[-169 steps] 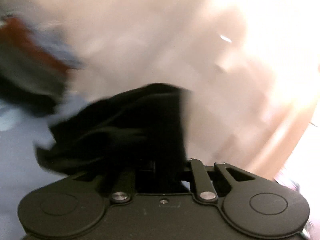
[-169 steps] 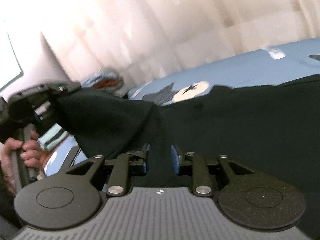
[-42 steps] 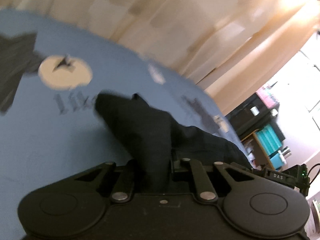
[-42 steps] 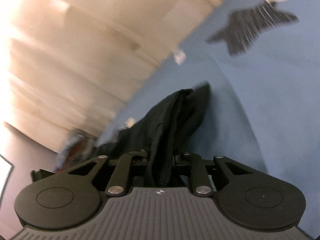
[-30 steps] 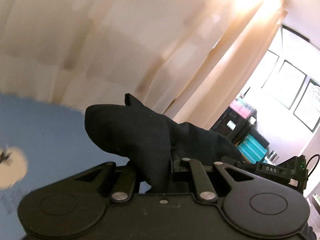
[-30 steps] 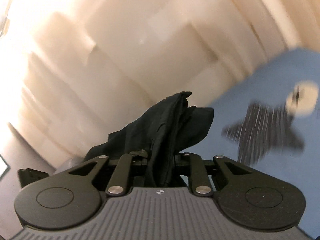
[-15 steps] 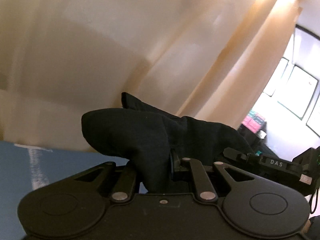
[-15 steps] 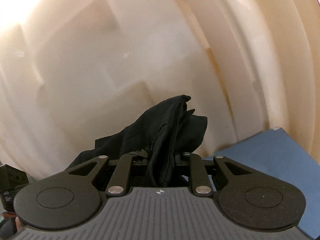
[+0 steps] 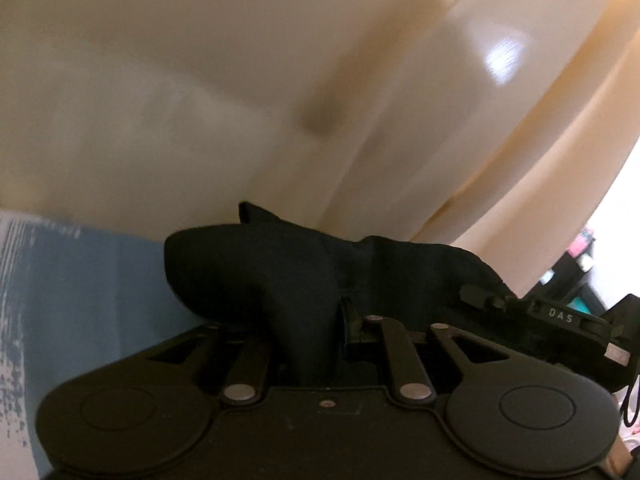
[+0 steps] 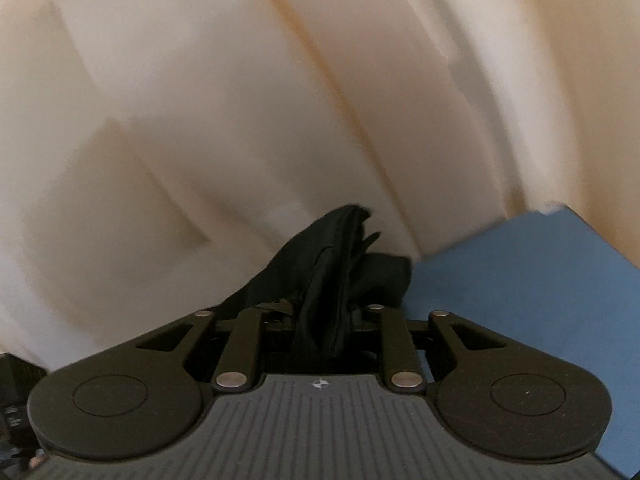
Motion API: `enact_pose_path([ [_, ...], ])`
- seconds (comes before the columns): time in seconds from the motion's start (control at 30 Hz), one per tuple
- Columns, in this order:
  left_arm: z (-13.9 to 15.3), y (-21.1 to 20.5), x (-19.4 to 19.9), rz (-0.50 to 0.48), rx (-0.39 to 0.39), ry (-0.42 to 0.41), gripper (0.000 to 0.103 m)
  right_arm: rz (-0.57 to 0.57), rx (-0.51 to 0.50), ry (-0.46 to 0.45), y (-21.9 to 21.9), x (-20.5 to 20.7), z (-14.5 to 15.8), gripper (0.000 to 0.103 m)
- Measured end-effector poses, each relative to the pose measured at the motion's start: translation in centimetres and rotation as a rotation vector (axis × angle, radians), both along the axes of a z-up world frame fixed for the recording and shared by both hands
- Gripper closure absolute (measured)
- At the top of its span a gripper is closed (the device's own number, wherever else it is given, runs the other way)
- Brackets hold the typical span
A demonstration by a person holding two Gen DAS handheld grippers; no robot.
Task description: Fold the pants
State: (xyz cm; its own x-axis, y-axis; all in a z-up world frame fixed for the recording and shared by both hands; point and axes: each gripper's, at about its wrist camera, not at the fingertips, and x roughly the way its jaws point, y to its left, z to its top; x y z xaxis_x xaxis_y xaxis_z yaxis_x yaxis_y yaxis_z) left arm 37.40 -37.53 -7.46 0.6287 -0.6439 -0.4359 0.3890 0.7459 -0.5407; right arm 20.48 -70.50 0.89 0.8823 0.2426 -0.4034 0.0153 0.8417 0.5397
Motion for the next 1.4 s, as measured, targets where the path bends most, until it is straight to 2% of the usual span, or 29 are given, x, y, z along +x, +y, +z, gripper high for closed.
enact_pose_path([
  [0.03, -0.4, 0.2, 0.0, -0.001, 0.008, 0.005, 0.0, -0.037, -0.027, 0.026, -0.1, 0.2, -0.7, 0.043],
  [0.07, -0.5, 0.6, -0.1, 0.002, 0.021, -0.001, 0.0, -0.07, -0.063, 0.046, -0.1, 0.3, -1.2, 0.024],
  [0.1, -0.4, 0.8, -0.3, 0.008, 0.038, -0.009, 0.0, -0.094, -0.109, 0.055, 0.0, 0.0, -1.4, 0.011],
  [0.2, 1.0, 1.7, -1.3, 0.036, 0.054, -0.026, 0.0, -0.162, -0.262, 0.055, 0.9, -1.7, -0.8, 0.01],
  [0.3, 3.3, 2.1, -2.9, 0.042, 0.039, -0.069, 0.0, -0.205, -0.345, -0.041, 2.0, -4.3, 1.0, 0.009],
  [0.4, 4.5, 1.0, -5.3, 0.007, 0.065, -0.129, 0.0, -0.115, -0.387, -0.083, 3.7, -5.0, 2.0, 0.01],
  [0.5, 4.0, -1.0, -7.5, -0.03, 0.16, -0.188, 0.0, -0.034, -0.481, -0.073, 5.7, -4.8, 1.4, 0.01],
  [0.57, 3.7, -1.0, -8.3, 0.01, 0.201, -0.232, 0.0, 0.009, -0.525, -0.046, 6.7, -4.9, 0.4, 0.01],
  [0.67, 4.1, 0.5, -8.9, 0.108, 0.161, -0.289, 0.0, 0.082, -0.601, 0.028, 7.9, -4.8, -2.0, 0.01],
  [0.73, 5.0, 0.3, -7.9, 0.113, 0.132, -0.301, 0.0, 0.14, -0.589, 0.084, 7.6, -4.4, -2.9, 0.013],
  [0.77, 5.4, 0.0, -7.6, 0.096, 0.129, -0.315, 0.0, 0.14, -0.582, 0.068, 7.4, -4.4, -2.8, 0.013],
  [0.83, 5.7, -0.9, -7.4, 0.052, 0.161, -0.366, 0.0, 0.108, -0.53, 0.01, 6.4, -4.5, -1.7, 0.012],
  [0.9, 5.3, -2.2, -7.2, 0.032, 0.238, -0.392, 0.0, 0.062, -0.444, -0.034, 5.4, -4.0, -0.7, 0.011],
  [1.0, 3.4, -3.6, -4.8, 0.041, 0.278, -0.322, 0.0, 0.024, -0.364, -0.058, 4.8, -1.9, -0.3, 0.011],
  [1.1, 1.3, -3.6, -2.8, 0.066, 0.273, -0.251, 0.0, -0.015, -0.327, -0.039, 4.5, 0.1, -1.5, 0.011],
  [1.17, 0.0, -3.9, -1.5, 0.067, 0.307, -0.222, 0.0, -0.048, -0.31, -0.006, 4.5, 0.8, -2.1, 0.011],
  [1.23, -1.0, -4.1, -0.5, 0.052, 0.317, -0.184, 0.0, -0.067, -0.31, 0.043, 4.5, 1.3, -2.8, 0.011],
  [1.27, -1.4, -4.2, 0.2, 0.041, 0.309, -0.139, 0.0, -0.061, -0.317, 0.074, 4.6, 1.8, -3.5, 0.011],
  [1.3, -1.1, -3.9, 0.8, 0.042, 0.286, -0.123, 0.0, -0.058, -0.332, 0.077, 4.8, 2.1, -3.8, 0.007],
  [1.33, -1.0, -3.9, 1.0, 0.039, 0.269, -0.119, 0.0, -0.055, -0.331, 0.075, 4.9, 2.2, -3.7, 0.004],
  [1.4, -0.8, -4.2, 0.7, 0.021, 0.298, -0.131, 0.0, -0.044, -0.347, 0.081, 5.3, 2.1, -3.6, 0.0],
])
